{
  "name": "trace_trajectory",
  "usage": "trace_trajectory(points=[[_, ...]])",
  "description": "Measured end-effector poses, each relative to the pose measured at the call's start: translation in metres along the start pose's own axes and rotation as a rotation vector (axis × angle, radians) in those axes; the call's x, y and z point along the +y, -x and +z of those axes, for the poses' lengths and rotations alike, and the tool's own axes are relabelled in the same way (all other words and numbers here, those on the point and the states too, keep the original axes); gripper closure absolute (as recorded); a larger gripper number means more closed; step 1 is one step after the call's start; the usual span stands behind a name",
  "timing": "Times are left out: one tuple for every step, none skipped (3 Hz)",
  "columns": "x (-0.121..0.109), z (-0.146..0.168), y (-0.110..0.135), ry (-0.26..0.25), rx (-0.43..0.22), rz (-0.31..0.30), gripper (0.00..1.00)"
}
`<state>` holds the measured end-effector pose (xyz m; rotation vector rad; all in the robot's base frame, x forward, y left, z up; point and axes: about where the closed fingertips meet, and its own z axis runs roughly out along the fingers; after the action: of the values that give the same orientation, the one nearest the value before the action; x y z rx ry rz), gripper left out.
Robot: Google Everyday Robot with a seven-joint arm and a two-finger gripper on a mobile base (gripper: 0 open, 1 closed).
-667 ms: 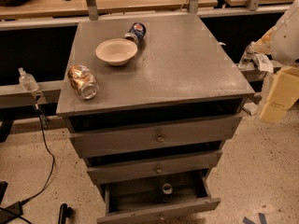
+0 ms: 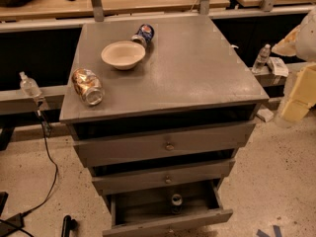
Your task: Pick redbull can from bottom drawer and place on counter
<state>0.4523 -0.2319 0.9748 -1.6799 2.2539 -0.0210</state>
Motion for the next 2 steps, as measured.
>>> trace_trajectory(points=[[-0.017,0.057,-0.034,0.105,-0.082,0.127,0.0],[-0.008,0.116,-0.07,0.171,-0.22,0.302,0.0]])
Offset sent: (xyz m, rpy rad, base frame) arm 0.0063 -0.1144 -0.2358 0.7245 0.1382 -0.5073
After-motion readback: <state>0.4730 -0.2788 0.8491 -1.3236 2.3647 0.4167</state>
